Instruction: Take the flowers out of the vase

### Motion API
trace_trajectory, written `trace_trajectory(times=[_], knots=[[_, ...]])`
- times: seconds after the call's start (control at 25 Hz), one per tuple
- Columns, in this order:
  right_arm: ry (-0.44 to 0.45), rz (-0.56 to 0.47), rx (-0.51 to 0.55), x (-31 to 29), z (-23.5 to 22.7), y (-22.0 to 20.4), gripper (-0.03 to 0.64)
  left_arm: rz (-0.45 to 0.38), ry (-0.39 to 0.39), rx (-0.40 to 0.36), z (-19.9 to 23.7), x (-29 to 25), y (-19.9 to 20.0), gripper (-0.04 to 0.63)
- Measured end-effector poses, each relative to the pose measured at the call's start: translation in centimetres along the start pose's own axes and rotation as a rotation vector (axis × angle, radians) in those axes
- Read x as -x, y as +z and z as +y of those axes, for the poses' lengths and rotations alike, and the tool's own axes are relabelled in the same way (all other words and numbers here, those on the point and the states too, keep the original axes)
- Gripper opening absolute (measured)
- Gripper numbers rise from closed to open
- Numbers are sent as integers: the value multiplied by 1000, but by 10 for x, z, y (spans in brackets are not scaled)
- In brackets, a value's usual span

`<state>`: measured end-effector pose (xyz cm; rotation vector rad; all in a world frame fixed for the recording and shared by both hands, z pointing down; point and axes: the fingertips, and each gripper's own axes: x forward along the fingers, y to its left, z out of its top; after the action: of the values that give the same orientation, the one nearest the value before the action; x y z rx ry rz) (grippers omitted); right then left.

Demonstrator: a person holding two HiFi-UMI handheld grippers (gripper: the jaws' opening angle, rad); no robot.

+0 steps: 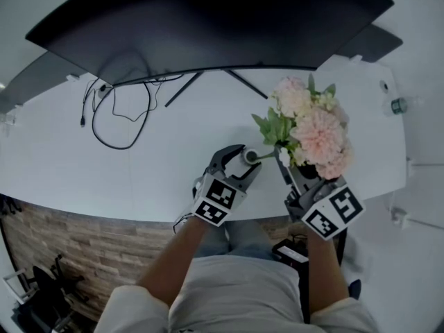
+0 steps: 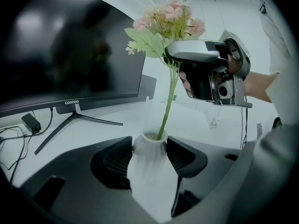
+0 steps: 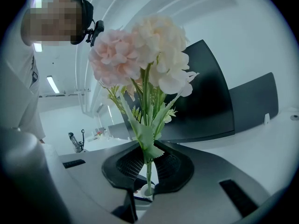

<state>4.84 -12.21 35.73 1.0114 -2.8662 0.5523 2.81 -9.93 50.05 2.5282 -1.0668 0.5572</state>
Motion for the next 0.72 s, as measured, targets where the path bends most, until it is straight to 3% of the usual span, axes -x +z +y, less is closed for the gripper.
trace_trajectory(times=[0.72], knots=[[-4, -56, -19, 19, -1, 22, 63, 12, 6, -10, -3, -2, 3, 235]])
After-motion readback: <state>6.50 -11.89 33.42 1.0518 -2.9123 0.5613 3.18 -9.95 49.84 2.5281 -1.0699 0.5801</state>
